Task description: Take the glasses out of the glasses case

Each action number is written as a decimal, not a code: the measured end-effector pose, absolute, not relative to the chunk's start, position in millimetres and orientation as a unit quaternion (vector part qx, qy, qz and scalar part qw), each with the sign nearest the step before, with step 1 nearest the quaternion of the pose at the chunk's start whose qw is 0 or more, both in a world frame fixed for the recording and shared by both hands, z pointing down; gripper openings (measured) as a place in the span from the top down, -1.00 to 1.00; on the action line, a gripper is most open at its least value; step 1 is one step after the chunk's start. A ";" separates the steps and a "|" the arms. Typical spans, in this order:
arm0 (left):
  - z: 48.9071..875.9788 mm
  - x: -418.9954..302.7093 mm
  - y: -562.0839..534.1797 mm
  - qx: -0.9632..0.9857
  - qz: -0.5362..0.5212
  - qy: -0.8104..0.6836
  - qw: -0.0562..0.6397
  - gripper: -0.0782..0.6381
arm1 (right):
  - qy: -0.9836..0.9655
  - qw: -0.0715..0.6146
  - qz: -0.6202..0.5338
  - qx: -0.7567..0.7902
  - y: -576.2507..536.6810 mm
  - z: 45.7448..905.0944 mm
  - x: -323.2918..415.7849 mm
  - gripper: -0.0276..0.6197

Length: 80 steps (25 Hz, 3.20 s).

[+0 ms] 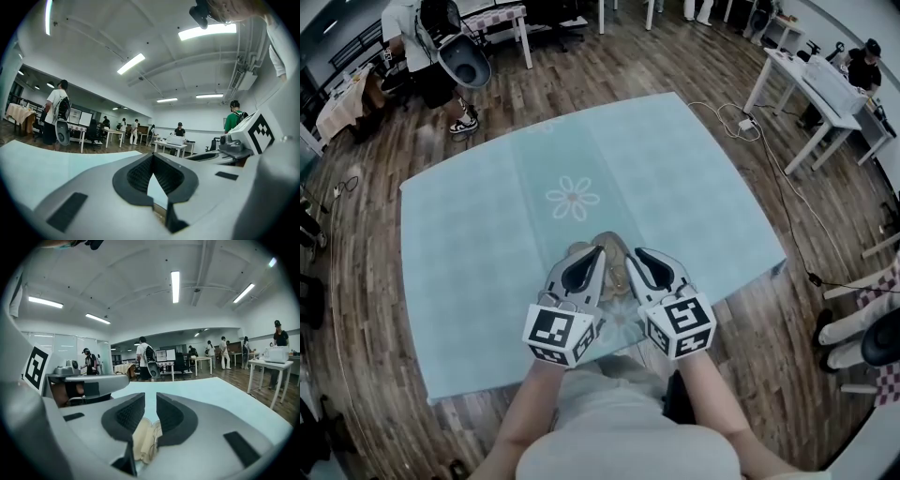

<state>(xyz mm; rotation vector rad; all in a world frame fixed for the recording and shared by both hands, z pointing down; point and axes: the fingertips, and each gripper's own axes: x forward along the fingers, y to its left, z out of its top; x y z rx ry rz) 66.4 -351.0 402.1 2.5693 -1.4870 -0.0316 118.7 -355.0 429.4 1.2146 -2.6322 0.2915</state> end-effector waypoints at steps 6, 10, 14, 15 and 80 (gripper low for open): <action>407.7 55.0 -354.1 0.868 -0.001 -0.488 0.094 0.76 | -0.893 0.140 0.104 0.416 -359.3 443.6 105.1 0.60; 413.4 49.0 -355.2 0.875 0.007 -0.472 0.105 0.76 | -0.882 0.155 0.098 0.434 -363.3 452.9 98.8 0.64; 421.8 44.7 -356.8 0.879 0.013 -0.462 0.114 0.76 | -0.875 0.176 0.103 0.440 -366.8 470.2 94.6 0.65; 424.9 43.7 -357.3 0.880 0.015 -0.460 0.117 0.76 | -0.873 0.183 0.104 0.440 -367.4 475.9 93.5 0.65; 472.0 0.6 -386.9 0.865 0.013 -0.465 0.187 0.76 | -0.794 0.394 0.194 0.420 -391.8 598.3 85.2 0.89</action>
